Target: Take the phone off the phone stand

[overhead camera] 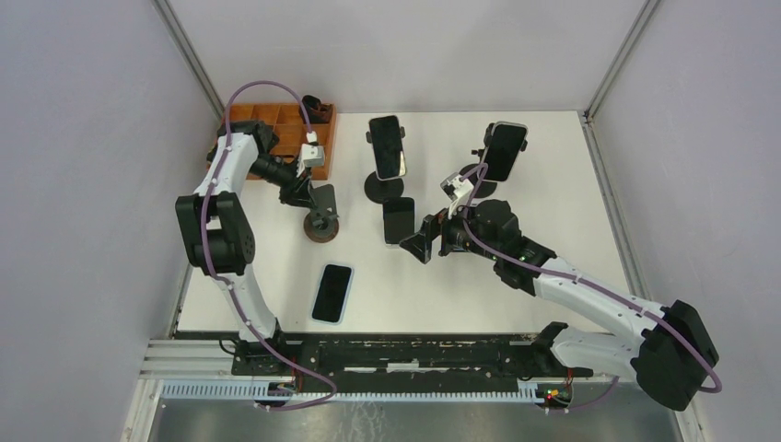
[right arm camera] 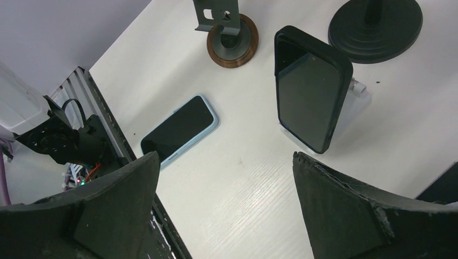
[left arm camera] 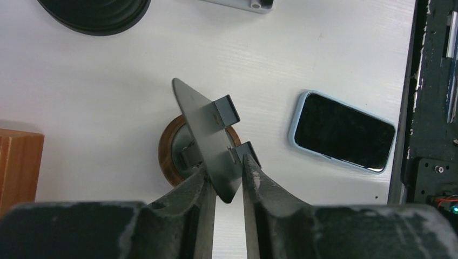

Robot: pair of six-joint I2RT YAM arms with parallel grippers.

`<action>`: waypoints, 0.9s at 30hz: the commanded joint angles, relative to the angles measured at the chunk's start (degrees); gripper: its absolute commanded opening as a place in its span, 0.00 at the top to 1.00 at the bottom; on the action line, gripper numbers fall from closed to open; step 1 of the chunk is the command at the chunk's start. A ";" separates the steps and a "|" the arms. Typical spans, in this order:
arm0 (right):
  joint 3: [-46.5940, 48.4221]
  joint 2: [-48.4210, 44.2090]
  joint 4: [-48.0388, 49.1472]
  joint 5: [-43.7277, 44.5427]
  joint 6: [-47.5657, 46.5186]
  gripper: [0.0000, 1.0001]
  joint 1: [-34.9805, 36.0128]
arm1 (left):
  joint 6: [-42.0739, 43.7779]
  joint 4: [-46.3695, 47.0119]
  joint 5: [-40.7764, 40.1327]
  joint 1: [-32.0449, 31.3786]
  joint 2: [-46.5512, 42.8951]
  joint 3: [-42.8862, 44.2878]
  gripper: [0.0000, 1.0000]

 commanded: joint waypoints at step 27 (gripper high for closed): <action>5.63 20.15 8.32 9.92 -6.23 0.02 -0.43 | 4.99 4.84 -3.72 1.21 -6.45 4.98 0.00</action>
